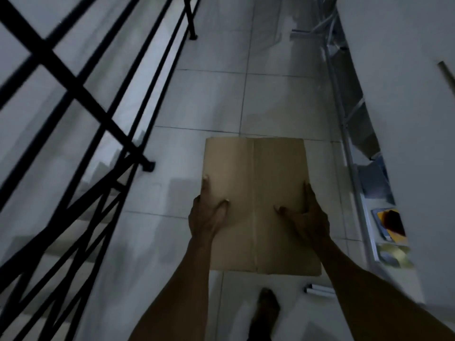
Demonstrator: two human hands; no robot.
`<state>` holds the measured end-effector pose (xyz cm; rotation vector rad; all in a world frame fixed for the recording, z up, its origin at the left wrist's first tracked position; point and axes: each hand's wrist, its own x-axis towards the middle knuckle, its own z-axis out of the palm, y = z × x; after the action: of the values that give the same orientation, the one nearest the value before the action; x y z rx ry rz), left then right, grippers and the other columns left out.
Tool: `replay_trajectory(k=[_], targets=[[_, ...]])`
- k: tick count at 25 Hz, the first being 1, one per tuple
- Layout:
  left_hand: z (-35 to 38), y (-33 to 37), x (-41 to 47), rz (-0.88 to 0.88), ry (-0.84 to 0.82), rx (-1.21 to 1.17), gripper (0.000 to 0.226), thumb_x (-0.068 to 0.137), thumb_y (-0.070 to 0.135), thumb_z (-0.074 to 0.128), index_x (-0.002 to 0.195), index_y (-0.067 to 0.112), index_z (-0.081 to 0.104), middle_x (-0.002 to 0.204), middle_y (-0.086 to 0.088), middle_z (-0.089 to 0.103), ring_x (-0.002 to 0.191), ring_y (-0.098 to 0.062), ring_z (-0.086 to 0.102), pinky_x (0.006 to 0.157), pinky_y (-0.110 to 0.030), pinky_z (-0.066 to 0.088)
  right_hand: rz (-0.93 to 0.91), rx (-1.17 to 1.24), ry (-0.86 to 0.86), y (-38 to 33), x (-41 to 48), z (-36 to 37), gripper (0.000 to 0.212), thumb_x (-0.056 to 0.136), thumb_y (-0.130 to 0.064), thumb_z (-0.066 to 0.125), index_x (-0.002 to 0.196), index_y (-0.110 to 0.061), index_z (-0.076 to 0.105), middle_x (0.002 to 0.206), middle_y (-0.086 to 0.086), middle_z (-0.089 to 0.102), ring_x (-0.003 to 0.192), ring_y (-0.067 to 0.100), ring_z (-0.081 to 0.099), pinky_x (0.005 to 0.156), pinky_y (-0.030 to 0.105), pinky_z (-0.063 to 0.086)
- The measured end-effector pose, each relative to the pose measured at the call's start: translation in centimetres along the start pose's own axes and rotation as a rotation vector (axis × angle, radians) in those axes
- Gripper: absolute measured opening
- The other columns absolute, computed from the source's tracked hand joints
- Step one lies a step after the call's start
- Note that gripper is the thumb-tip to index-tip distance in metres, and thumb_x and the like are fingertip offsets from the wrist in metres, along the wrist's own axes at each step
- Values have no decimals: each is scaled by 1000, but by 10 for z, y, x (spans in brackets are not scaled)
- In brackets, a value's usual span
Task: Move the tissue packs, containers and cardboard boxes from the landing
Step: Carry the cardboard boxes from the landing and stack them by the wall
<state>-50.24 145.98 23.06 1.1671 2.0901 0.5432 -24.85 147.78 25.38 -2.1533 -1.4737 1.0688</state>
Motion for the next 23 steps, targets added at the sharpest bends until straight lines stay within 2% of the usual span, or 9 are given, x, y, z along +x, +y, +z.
replay_trajectory(k=[7, 10, 18, 21, 23], targets=[[-93, -164, -178, -69, 56, -35, 93, 82, 60, 58, 151, 52, -4, 147, -6, 42, 125, -29, 50, 102, -43, 41, -70, -45, -44, 13, -220, 98, 112, 68, -77, 65, 155, -39, 5, 156, 5, 34, 133, 36, 44, 108, 48, 36], [-126, -237, -267, -170, 82, -57, 93, 83, 59, 60, 151, 50, -2, 144, -6, 43, 124, -31, 50, 102, -44, 40, -97, -56, -124, 30, -320, 135, 109, 69, -77, 65, 154, -43, 5, 155, 1, 36, 132, 34, 46, 108, 46, 37], [-133, -394, -534, -334, 138, -93, 92, 83, 61, 59, 152, 49, -2, 146, -9, 40, 128, -34, 45, 104, -46, 36, -185, -40, -270, 143, -566, 181, 106, 72, -61, 76, 155, -38, 15, 156, 2, 36, 138, 31, 40, 114, 40, 29], [-125, -451, -635, -377, 185, -112, 93, 81, 63, 56, 151, 50, -3, 144, -9, 40, 126, -35, 46, 104, -48, 39, -199, -63, -301, 184, -651, 194, 110, 66, -67, 76, 155, -37, 18, 154, 3, 39, 137, 33, 40, 113, 40, 30], [-122, -488, -700, -448, 213, -144, 94, 80, 65, 55, 151, 49, -3, 142, -9, 42, 126, -35, 47, 104, -50, 40, -213, -113, -406, 203, -700, 206, 104, 72, -57, 78, 155, -35, 19, 152, 2, 40, 137, 29, 41, 109, 37, 33]])
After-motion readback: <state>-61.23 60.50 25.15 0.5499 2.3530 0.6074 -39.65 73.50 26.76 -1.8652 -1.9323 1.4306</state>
